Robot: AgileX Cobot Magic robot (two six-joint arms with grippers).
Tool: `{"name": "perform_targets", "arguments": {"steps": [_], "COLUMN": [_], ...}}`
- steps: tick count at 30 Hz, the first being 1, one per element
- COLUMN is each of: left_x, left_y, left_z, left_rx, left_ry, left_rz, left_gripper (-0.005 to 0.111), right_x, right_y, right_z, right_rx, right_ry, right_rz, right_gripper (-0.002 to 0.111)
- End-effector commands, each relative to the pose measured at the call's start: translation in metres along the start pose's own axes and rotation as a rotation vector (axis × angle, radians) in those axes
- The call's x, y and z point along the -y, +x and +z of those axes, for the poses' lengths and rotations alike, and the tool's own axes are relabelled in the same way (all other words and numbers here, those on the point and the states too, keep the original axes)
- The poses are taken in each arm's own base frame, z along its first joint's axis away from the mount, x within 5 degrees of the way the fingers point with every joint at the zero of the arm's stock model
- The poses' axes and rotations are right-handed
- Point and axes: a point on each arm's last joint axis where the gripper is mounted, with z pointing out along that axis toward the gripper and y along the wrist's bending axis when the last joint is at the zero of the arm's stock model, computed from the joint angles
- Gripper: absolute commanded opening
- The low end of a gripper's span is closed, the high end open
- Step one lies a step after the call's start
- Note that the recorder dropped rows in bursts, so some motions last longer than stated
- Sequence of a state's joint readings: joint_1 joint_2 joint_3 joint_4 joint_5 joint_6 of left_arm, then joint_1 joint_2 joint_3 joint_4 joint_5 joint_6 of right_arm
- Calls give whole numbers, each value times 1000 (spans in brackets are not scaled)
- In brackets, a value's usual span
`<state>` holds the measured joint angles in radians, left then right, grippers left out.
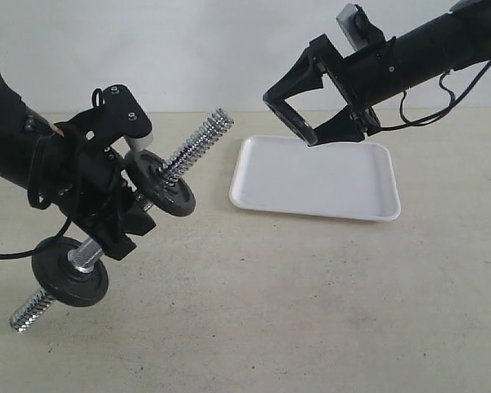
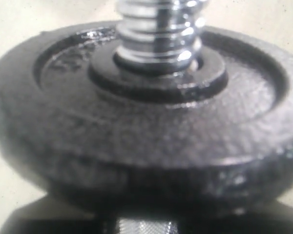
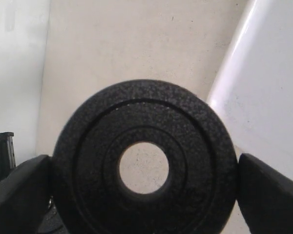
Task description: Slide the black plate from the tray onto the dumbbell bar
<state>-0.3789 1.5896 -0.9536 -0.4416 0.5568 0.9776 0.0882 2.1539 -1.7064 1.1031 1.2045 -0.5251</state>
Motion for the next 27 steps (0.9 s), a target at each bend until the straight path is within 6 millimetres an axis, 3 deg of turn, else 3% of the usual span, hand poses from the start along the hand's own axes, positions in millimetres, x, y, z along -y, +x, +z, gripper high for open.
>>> {"name": "perform_targets", "arguments": {"steps": [1, 7, 13, 27], "left_x": [-11, -15, -18, -18], "left_y": [-20, -16, -18, -21], "left_z": [-11, 6, 9, 8], "left_rx": [142, 114, 145, 176], "left_ry": [-109, -106, -132, -138], "left_rz": [-48, -56, -84, -68], "left_gripper": [4, 4, 4, 4], "right_x": [-17, -18, -25, -50], "right_y": [-5, -5, -7, 5], "right_z": [-12, -12, -9, 24], "right_rx": [44, 49, 65, -14], "right_ry": [-64, -75, -126, -153], "right_rz": [26, 63, 78, 41], "right_gripper": [0, 0, 0, 0]}}
